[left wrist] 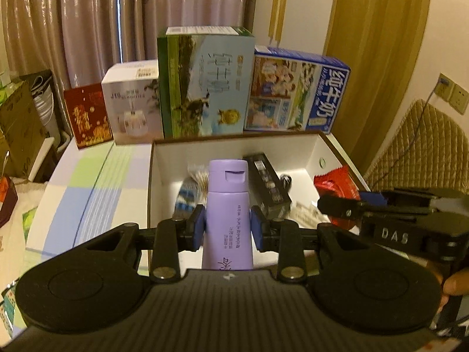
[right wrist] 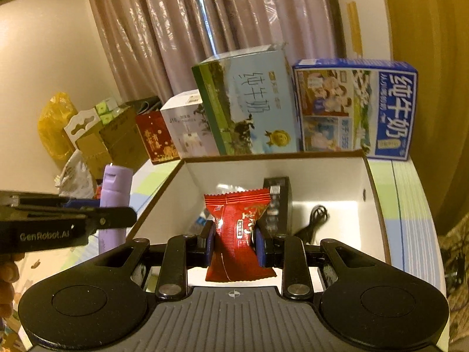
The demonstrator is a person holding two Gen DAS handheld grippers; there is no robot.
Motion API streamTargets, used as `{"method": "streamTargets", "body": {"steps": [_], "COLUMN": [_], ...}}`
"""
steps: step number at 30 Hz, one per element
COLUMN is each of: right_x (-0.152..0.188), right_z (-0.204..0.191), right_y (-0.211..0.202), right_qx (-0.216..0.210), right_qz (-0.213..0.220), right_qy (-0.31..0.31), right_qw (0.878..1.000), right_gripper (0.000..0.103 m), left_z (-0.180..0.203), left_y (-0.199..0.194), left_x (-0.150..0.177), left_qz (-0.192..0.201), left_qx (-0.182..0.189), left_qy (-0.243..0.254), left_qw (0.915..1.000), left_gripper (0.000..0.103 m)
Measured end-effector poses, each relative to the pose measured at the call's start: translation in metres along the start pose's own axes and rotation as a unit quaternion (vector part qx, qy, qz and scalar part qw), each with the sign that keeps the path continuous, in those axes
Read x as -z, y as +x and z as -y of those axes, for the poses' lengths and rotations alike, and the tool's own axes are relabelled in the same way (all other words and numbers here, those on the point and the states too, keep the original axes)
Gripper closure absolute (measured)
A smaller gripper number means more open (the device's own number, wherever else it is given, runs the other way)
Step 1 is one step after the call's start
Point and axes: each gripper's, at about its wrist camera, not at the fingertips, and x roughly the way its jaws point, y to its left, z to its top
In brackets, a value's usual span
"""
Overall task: Organize objects
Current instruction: 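Carry the purple tube and red candy packet into the brown box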
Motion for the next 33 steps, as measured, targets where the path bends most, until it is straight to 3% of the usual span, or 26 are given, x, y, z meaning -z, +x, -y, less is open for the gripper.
{"method": "streamTargets", "body": {"steps": [10, 33], "right_x": [-0.013, 0.006], "right_z": [0.007, 0.028], "right_y": [0.043, 0.089], "right_qx": [0.003, 0.007], "right_qz": [-0.01, -0.074], "right_qy": [-0.02, -0.011], "right_qw": [1.0, 0.997], "right_gripper": [0.078, 0.078], "left_z": [-0.014, -0.024], "left_y": [0.054, 0.139], "left_x": [-0.019, 0.015], "left_qz": [-0.028, -0.144], "left_qx": [-0.012, -0.023], "left_qy": [-0.008, -0.007], "left_qw": [0.9995, 0.9893], "left_gripper": [0.075, 0.075]}}
